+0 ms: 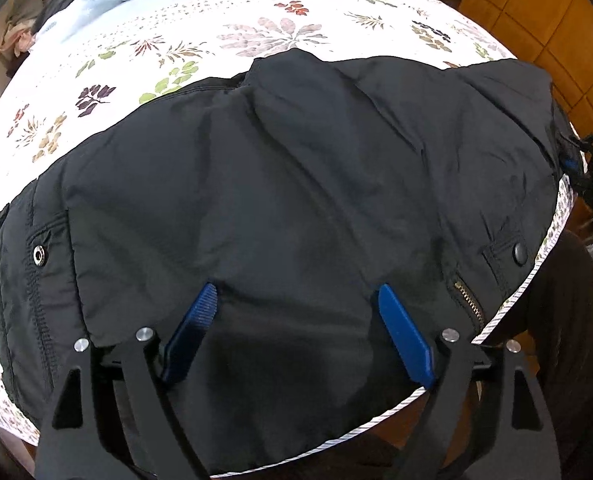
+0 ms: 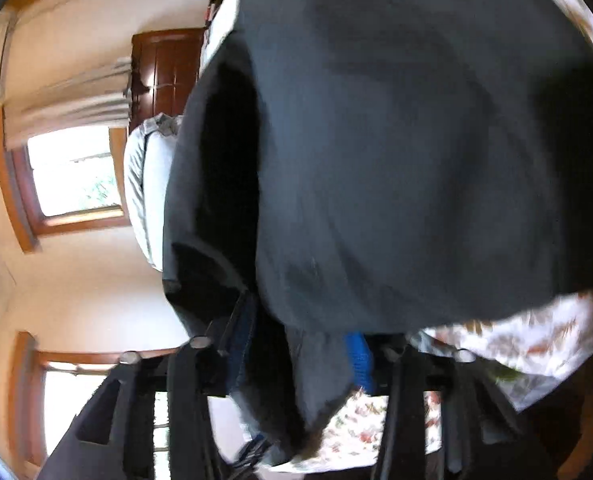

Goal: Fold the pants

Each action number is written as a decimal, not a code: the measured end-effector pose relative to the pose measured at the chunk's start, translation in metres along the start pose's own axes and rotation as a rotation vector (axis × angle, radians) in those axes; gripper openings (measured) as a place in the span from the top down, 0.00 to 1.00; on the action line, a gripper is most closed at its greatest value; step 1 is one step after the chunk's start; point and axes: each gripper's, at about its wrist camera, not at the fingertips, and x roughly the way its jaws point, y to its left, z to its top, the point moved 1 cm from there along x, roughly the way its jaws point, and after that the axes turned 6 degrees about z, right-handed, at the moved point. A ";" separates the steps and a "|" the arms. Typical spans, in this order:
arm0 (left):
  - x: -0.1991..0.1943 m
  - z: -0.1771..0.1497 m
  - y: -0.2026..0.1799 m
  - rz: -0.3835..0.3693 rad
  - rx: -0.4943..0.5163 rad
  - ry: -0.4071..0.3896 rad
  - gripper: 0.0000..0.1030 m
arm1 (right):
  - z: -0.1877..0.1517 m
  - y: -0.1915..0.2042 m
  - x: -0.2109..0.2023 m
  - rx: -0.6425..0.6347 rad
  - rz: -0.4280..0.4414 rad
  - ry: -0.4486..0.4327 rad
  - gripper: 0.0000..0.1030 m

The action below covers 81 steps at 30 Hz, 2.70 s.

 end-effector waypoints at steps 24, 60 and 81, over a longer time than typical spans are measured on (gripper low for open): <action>0.006 0.011 -0.007 0.065 -0.005 0.059 0.10 | 0.068 -0.014 -0.132 -0.130 -0.211 -0.166 0.34; -0.045 -0.049 0.101 0.278 -0.482 -0.102 0.07 | 0.111 0.023 -0.103 -0.216 -0.174 -0.206 0.84; -0.038 -0.048 0.106 0.245 -0.471 -0.094 0.05 | -0.077 0.256 0.036 -1.243 -0.328 0.057 0.88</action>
